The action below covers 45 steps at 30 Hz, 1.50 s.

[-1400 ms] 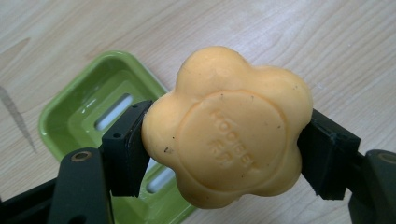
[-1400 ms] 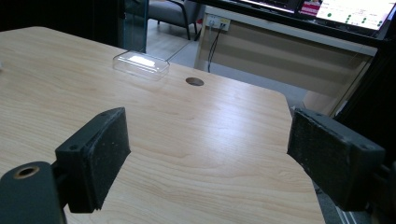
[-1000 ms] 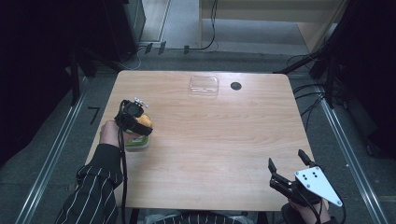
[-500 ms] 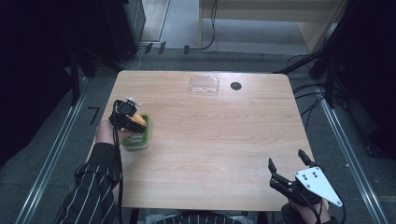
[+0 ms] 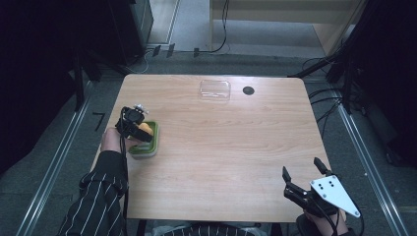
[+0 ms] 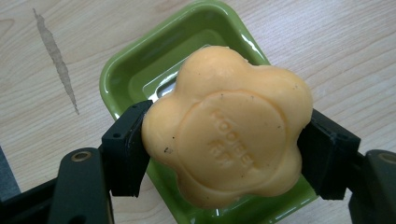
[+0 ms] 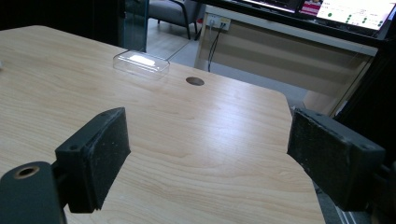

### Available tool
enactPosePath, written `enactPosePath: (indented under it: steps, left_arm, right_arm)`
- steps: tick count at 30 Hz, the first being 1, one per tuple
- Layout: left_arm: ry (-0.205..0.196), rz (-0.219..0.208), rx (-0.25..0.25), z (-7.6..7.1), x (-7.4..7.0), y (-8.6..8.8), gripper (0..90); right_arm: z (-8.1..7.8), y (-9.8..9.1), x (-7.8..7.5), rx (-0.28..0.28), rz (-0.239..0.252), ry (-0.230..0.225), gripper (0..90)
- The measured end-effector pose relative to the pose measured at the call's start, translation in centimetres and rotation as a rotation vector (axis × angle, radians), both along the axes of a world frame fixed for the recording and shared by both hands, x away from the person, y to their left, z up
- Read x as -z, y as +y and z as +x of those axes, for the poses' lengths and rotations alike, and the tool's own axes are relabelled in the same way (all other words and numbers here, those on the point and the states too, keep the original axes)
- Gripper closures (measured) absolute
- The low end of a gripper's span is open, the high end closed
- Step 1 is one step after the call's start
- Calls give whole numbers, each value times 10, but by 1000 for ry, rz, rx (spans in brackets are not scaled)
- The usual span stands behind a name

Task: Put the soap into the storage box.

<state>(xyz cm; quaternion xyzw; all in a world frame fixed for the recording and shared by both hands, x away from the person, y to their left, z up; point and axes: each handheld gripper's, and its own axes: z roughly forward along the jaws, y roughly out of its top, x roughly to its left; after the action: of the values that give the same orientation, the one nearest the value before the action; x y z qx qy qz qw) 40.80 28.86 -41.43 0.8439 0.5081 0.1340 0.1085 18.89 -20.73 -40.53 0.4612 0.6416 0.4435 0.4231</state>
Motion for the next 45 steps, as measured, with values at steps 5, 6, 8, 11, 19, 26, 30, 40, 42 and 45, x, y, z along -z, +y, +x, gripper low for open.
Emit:
enactPosePath:
  steps: [5,6,8,11,19,26,30,40,42,45]
  left_arm:
    - [5,14,-2,2,3,0,277]
    - [6,15,0,2,4,0,277]
    - [8,25,2,2,5,-1,277]
    - [14,38,7,3,6,-2,277]
    - [20,46,9,4,9,0,277]
    - [31,55,17,6,12,-2,276]
    - [28,52,16,6,13,-3,275]
    - [34,60,31,8,16,-1,275]
    - [38,64,39,8,18,-2,274]
    - [46,73,51,9,19,-2,274]
  right_arm:
    - [0,0,0,0,0,0,133]
    - [0,0,0,0,0,0,133]
    - [0,0,0,1,0,1,133]
    - [0,0,0,0,0,0,133]
    - [0,0,0,1,0,0,133]
    - [0,0,0,2,0,0,133]
    - [0,0,0,2,-1,-1,133]
    - [0,0,0,2,-2,-2,133]
    - [0,0,0,2,-2,-3,133]
    - [0,0,0,2,-2,-3,133]
